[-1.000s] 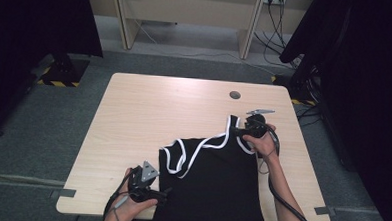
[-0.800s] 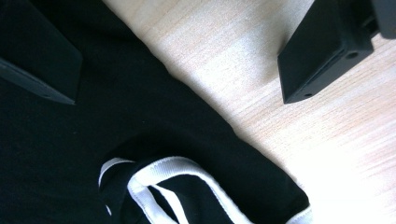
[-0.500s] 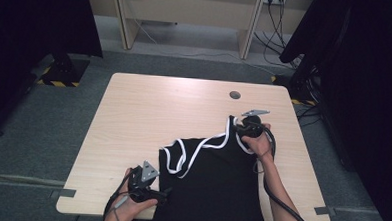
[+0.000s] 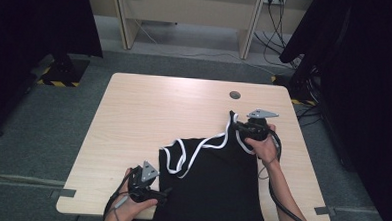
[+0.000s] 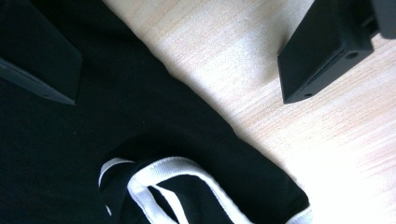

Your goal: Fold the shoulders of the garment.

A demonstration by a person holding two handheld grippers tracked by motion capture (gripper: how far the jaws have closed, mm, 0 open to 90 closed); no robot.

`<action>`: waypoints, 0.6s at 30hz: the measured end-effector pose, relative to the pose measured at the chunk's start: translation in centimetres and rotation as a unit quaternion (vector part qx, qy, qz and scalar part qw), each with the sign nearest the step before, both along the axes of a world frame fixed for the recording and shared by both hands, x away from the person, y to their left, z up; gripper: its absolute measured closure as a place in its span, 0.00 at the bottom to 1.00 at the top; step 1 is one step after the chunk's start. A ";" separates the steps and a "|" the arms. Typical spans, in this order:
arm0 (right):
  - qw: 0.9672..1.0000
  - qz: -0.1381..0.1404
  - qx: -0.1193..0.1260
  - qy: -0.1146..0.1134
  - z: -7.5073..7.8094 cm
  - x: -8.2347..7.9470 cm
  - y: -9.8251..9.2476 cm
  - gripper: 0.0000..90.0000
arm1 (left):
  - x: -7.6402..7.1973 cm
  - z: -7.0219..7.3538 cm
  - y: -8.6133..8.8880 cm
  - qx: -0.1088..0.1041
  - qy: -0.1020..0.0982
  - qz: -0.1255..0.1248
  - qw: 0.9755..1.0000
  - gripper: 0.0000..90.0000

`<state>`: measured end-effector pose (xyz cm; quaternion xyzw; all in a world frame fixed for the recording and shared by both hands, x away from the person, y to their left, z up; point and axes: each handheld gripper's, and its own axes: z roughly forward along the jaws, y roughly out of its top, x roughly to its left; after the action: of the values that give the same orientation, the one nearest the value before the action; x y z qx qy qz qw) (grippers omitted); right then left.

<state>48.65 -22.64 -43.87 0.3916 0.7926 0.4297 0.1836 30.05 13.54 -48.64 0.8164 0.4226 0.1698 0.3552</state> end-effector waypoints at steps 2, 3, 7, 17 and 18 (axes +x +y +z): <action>1.000 0.010 0.013 -0.013 0.4 -1.1 -0.2 0.94 | 0.0 0.0 0.0 0.000 0.000 0.000 1.000 0.00; 1.000 0.015 0.016 -0.018 0.5 -1.5 -0.3 0.94 | 0.0 0.0 0.0 0.000 0.000 0.000 1.000 0.00; 0.998 0.039 0.018 -0.039 0.4 -4.1 -0.7 0.95 | 0.0 0.0 0.0 0.000 0.000 0.000 1.000 0.00; 0.997 0.065 0.018 -0.046 -1.3 -8.6 -1.1 0.91 | 0.0 0.0 0.0 0.000 0.000 0.001 1.000 0.00; 0.997 0.065 0.018 -0.046 -1.3 -8.6 -1.1 0.91 | 0.0 0.0 0.0 0.000 0.000 0.000 1.000 0.00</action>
<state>40.09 -23.72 -45.13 0.3225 0.7993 0.4723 0.1845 30.06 13.54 -48.64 0.8163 0.4228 0.1703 0.3548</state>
